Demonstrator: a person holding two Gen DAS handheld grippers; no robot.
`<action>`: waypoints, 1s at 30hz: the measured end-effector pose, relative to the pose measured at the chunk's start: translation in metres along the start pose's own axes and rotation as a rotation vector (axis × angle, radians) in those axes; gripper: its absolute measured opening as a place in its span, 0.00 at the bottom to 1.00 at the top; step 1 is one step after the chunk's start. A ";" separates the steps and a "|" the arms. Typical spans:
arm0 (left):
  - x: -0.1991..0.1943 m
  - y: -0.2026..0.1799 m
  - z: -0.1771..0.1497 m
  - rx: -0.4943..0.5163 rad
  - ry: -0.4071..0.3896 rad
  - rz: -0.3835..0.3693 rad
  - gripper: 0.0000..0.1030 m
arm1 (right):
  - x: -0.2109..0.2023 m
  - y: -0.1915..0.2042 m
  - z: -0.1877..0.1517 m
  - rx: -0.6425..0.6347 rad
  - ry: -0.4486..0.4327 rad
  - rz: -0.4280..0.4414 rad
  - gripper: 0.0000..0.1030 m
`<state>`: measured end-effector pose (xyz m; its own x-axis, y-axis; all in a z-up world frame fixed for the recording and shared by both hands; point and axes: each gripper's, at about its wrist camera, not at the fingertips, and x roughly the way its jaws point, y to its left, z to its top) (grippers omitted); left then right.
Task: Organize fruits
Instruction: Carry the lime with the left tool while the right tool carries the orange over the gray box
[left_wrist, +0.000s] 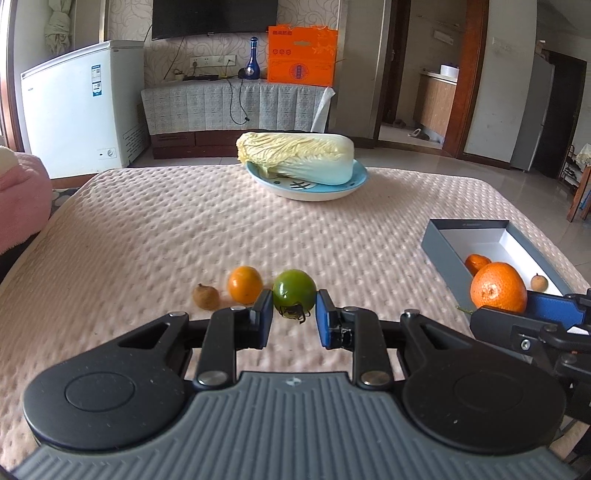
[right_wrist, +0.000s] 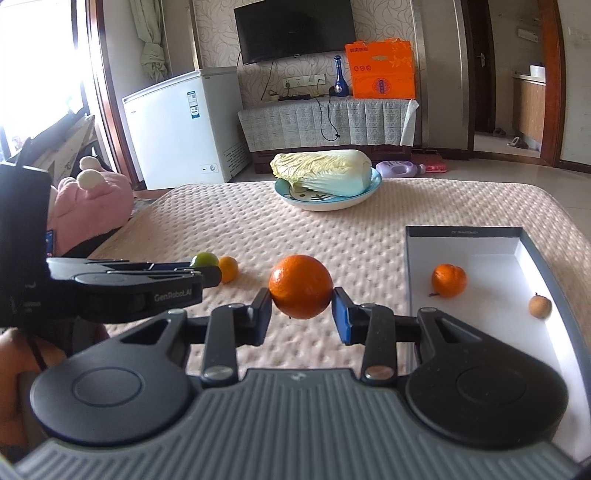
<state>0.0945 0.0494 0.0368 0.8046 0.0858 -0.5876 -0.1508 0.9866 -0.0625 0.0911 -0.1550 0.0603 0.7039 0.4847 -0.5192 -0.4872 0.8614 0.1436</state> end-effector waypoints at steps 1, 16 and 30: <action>0.000 -0.003 0.000 0.001 0.000 -0.005 0.28 | -0.002 -0.002 0.000 0.000 -0.002 -0.003 0.37; 0.004 -0.039 0.000 0.031 -0.002 -0.051 0.28 | -0.028 -0.034 -0.010 0.006 -0.016 -0.039 0.37; 0.006 -0.073 -0.001 0.067 -0.013 -0.095 0.28 | -0.047 -0.066 -0.019 0.031 -0.027 -0.086 0.37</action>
<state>0.1099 -0.0220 0.0373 0.8207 -0.0072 -0.5713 -0.0349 0.9974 -0.0627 0.0804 -0.2376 0.0591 0.7566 0.4122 -0.5075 -0.4083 0.9042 0.1258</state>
